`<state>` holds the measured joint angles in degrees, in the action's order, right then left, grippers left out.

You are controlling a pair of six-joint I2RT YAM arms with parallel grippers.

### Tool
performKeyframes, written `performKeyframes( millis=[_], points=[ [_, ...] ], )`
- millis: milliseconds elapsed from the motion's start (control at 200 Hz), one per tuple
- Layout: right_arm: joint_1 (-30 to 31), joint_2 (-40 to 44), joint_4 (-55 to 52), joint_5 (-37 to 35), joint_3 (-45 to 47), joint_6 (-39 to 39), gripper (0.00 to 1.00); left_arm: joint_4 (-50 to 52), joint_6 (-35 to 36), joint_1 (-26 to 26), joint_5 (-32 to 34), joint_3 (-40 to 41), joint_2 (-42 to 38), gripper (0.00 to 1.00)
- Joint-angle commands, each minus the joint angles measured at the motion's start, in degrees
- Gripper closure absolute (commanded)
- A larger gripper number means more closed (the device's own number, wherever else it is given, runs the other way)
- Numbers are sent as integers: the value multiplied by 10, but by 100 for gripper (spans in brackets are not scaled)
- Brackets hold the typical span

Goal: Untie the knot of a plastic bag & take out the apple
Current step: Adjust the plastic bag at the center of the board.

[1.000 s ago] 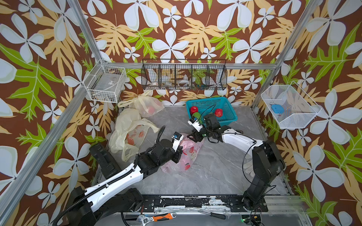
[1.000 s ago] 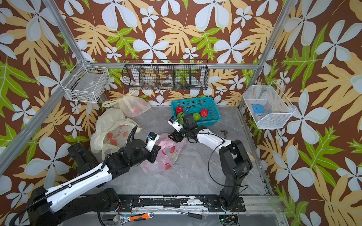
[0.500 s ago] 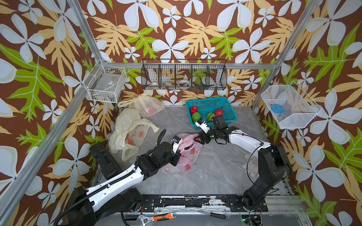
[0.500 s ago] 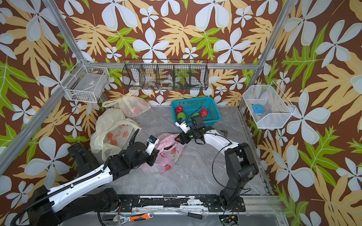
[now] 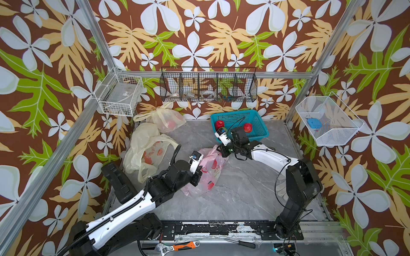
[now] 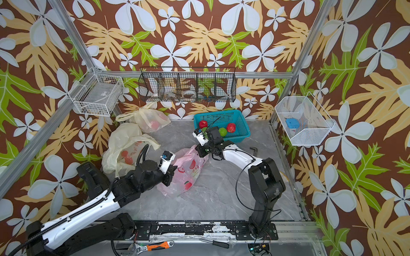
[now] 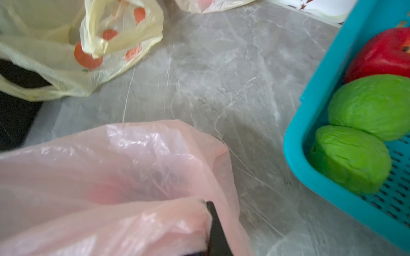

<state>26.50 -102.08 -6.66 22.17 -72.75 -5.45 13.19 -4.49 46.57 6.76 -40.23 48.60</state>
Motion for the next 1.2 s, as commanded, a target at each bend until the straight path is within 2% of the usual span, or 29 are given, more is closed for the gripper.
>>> performKeyframes(
  millis=[0,80,120,230,330,395,566,676,811,836,906,981,1071,1196],
  points=[
    [-30,3,67,-85,20,-114,100,14,-4,0,2,19,-62,99],
    [-39,8,86,-72,37,-140,100,-10,-10,0,4,41,-116,97],
    [-39,11,94,-65,41,-147,100,-26,-14,0,2,53,-138,92],
    [-39,17,118,-24,44,-156,100,-45,-13,0,6,66,-164,59],
    [-34,32,140,-6,48,-146,95,-48,-10,0,39,41,-159,43],
    [-30,44,139,-5,42,-125,94,-55,-11,0,71,14,-148,39],
    [-9,51,101,0,13,-47,92,-82,-25,0,148,-55,-88,38],
    [-6,50,90,-7,7,-36,88,-87,-34,-2,152,-89,-35,39],
    [-6,51,65,-75,-1,-74,65,-36,-40,-2,114,-112,61,41],
    [-6,51,60,-82,-2,-78,59,-20,-42,-2,109,-115,79,48],
    [-6,50,44,-96,-5,-81,47,25,-52,-1,94,-123,123,83],
    [-6,55,22,-116,-1,-93,39,50,-61,12,88,-113,145,100],
    [-6,74,-14,-138,6,-120,33,50,-62,56,105,-83,131,100],
    [0,134,-40,-147,50,-177,24,24,-62,93,63,-35,77,100]
  ],
)
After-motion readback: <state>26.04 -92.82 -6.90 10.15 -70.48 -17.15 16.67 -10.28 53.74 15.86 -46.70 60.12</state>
